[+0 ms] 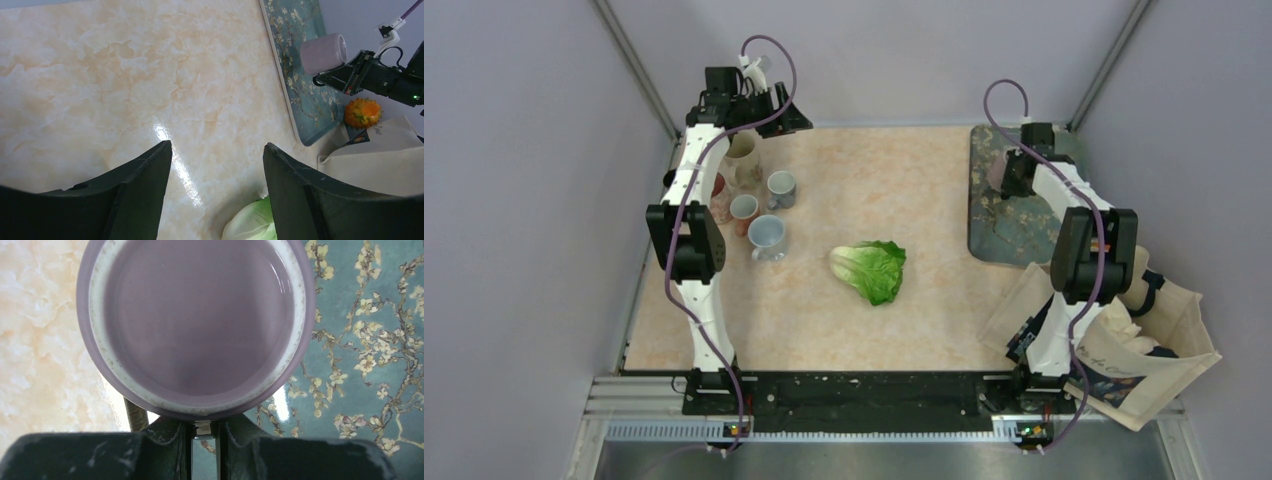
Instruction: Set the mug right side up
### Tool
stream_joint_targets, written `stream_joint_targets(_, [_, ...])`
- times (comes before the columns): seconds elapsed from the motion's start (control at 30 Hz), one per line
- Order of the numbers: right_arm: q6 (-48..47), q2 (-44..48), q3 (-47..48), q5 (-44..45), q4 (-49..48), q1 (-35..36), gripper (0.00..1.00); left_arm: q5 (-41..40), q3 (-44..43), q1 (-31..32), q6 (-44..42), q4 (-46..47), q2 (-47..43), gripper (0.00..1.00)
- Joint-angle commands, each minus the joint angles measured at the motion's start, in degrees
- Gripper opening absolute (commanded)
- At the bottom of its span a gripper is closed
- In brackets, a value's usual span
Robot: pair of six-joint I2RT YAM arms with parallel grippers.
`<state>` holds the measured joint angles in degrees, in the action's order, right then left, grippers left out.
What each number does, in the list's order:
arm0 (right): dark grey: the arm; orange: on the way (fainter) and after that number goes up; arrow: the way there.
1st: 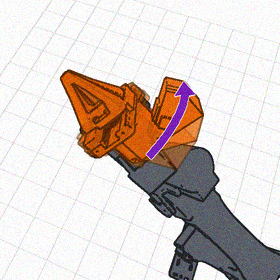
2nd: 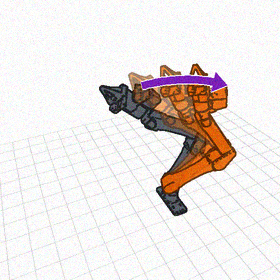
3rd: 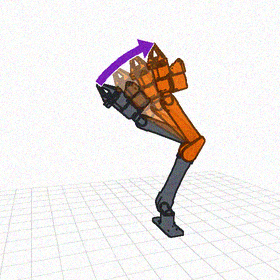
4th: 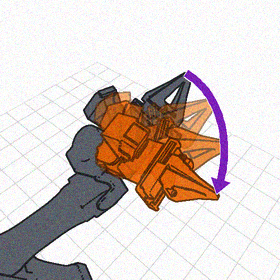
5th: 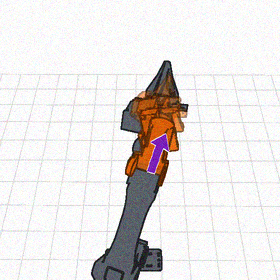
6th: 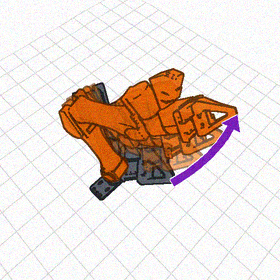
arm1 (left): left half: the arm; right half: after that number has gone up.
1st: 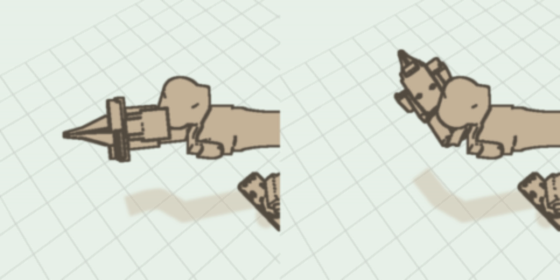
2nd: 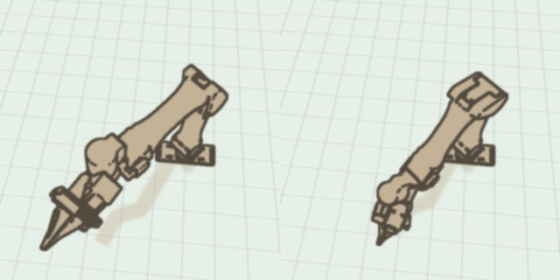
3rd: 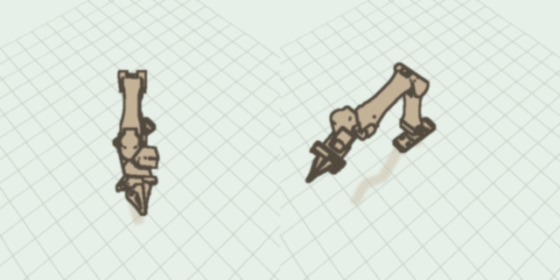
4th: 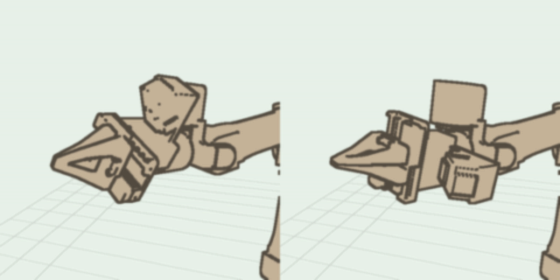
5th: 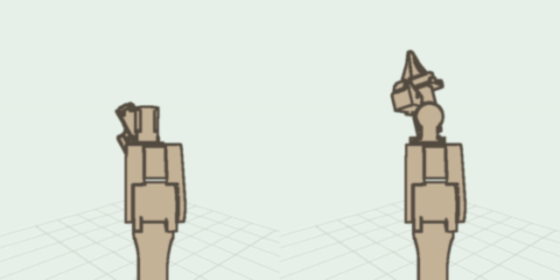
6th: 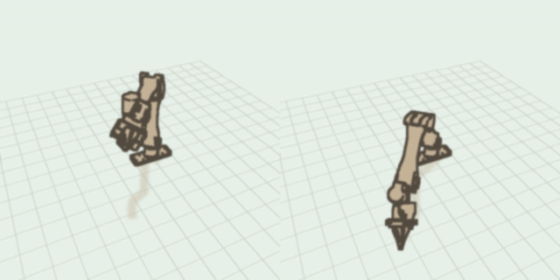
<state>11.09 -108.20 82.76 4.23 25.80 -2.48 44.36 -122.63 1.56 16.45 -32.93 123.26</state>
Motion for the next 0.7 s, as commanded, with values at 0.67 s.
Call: stream_joint_targets(0.67, [-0.19,-0.38,-2.94,0.19,-4.73,-0.04,0.00,1.20,-1.40,0.00,0.23,2.90,-4.10,0.72])
